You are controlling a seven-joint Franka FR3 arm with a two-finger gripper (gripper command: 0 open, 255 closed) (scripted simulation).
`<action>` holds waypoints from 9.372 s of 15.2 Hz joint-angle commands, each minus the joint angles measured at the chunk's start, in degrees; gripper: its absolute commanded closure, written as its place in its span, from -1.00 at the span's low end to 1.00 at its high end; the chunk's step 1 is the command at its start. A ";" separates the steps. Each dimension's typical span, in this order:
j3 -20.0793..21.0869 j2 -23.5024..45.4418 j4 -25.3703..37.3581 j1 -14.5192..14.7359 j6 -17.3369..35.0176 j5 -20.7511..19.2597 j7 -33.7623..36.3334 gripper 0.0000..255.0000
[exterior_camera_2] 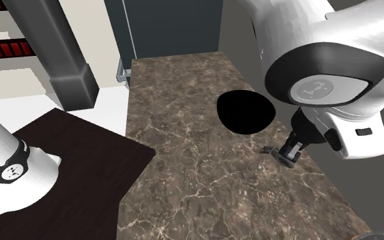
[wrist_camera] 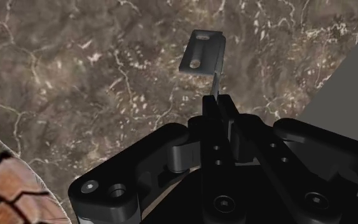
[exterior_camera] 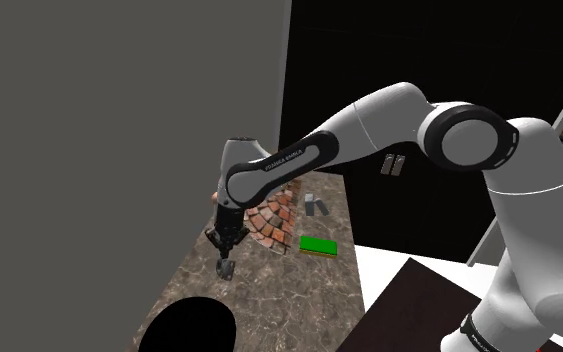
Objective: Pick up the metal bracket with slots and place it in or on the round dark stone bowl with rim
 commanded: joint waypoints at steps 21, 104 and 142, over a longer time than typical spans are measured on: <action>-0.52 1.19 3.81 3.09 -4.14 -2.32 4.75 -1.00; -1.88 4.88 20.07 10.05 -29.00 -15.01 -6.96 1.00; 1.32 10.98 19.97 22.54 -23.02 -15.20 8.20 1.00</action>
